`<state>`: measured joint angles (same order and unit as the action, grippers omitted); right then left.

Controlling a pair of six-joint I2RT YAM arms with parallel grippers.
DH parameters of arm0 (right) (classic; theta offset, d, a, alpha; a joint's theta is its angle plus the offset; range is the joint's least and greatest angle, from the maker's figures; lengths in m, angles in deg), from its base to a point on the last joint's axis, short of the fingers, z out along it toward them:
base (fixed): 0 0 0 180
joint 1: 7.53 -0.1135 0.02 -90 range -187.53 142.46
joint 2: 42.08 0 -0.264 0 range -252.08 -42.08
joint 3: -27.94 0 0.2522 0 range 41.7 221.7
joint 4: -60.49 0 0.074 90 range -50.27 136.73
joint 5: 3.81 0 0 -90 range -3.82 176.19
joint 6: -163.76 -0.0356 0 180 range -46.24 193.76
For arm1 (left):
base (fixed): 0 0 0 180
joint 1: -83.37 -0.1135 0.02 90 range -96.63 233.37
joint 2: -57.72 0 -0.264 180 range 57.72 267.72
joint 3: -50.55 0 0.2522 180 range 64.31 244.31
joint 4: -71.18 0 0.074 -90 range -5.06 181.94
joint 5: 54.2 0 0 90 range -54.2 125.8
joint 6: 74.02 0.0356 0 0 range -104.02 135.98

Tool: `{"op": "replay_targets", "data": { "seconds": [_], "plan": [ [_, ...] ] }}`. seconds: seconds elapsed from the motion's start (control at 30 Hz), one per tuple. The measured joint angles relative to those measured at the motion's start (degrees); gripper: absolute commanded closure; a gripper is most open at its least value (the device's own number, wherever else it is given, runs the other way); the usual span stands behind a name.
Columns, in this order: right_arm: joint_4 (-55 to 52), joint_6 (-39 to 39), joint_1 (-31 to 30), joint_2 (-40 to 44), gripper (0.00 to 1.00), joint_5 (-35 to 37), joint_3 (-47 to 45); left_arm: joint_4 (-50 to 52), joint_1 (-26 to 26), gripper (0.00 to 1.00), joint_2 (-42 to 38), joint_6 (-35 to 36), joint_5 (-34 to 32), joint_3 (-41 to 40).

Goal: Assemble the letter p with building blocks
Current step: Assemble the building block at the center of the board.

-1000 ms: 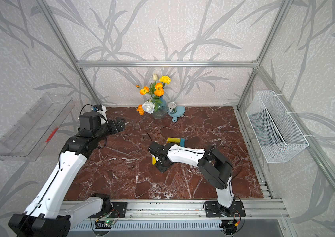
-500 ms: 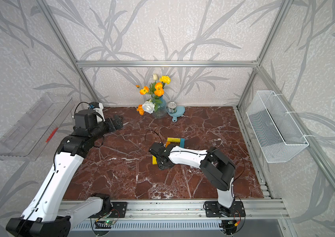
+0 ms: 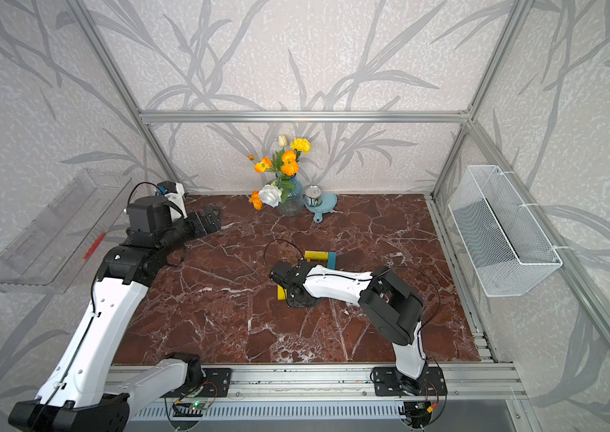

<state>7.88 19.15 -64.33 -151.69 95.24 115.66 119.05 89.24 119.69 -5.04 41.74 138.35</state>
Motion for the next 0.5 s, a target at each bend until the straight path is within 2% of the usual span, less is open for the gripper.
{"op": "replay_targets", "data": {
  "seconds": [0.23,0.5],
  "plan": [
    [1.1,-2.8,0.1,0.0,1.0,-1.2,-2.0,0.2,0.0,0.0,0.3,0.0,0.5,0.0],
    [1.9,-2.8,1.5,-2.4,1.0,-2.5,0.9,0.2,0.0,0.0,0.4,0.0,0.9,0.0]
  ]
}}
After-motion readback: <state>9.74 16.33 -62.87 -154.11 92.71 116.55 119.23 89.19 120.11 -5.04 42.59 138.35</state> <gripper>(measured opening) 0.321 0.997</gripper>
